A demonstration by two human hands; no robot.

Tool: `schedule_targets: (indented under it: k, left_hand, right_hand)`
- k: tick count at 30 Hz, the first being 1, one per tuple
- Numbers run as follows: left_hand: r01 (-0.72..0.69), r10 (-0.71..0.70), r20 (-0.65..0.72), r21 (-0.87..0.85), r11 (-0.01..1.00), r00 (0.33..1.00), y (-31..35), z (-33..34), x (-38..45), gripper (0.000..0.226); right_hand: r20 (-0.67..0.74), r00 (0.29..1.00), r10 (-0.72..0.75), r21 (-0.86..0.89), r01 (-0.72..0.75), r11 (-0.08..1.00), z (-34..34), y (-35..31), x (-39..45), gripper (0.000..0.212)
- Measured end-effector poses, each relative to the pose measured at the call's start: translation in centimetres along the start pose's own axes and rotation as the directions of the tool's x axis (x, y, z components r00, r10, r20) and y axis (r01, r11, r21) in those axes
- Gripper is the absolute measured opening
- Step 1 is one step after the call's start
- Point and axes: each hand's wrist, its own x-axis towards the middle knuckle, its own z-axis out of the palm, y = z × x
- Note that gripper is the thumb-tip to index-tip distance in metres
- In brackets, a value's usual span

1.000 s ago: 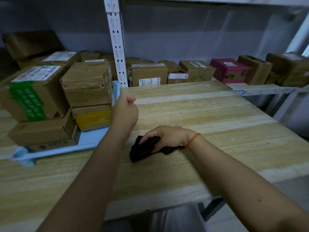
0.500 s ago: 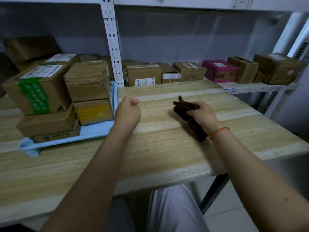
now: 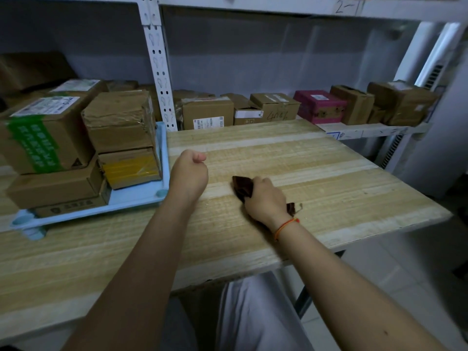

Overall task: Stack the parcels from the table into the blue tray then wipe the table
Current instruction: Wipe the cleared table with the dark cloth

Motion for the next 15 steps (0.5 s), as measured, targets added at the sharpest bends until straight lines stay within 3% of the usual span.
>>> schedule_targets:
  k: [5, 7, 9, 10, 11, 13, 15]
  left_hand:
    - [0.027, -0.027, -0.006, 0.030, 0.999, 1.000, -0.3, -0.7, -0.2, 0.031]
    - [0.040, -0.040, -0.003, 0.033, 0.999, 0.999, -0.4, -1.2, -0.2, 0.031]
    - [0.051, -0.051, -0.007, 0.030, 0.998, 0.999, -0.4, -1.9, -0.3, 0.030]
    - [0.054, -0.053, -0.009, 0.028, 0.998, 0.999, -0.4, -2.2, -0.4, 0.029]
    - [0.053, -0.052, -0.011, 0.020, 0.998, 0.999, -0.3, -2.7, -0.5, 0.025]
    - [0.040, -0.040, -0.011, -0.009, 0.999, 0.999, -0.2, -3.4, -0.8, 0.012]
    - [0.049, -0.049, 0.006, -0.043, 0.998, 0.999, 0.3, -3.9, -1.1, 0.020]
  right_hand:
    - [0.022, 0.974, -0.225, -0.020, 0.225, 0.974, 2.5, -4.3, -3.3, 0.058]
    - [0.022, 0.963, -0.268, 0.011, 0.267, 0.964, 2.8, -5.0, -3.5, 0.048]
    - [0.042, 0.969, -0.242, 0.142, 0.234, 0.962, 2.4, -5.2, -3.1, 0.037]
    - [0.062, 0.982, -0.180, 0.292, 0.155, 0.944, 1.9, -5.1, -2.8, 0.033]
    - [0.093, 0.990, -0.108, 0.480, 0.050, 0.876, 1.1, -5.2, -2.6, 0.029]
    - [0.172, 0.985, -0.007, 0.787, -0.133, 0.603, -0.4, -5.3, -2.2, 0.029]
    - [0.264, 0.964, -0.039, 0.919, -0.238, 0.315, -2.0, -5.4, -2.0, 0.031]
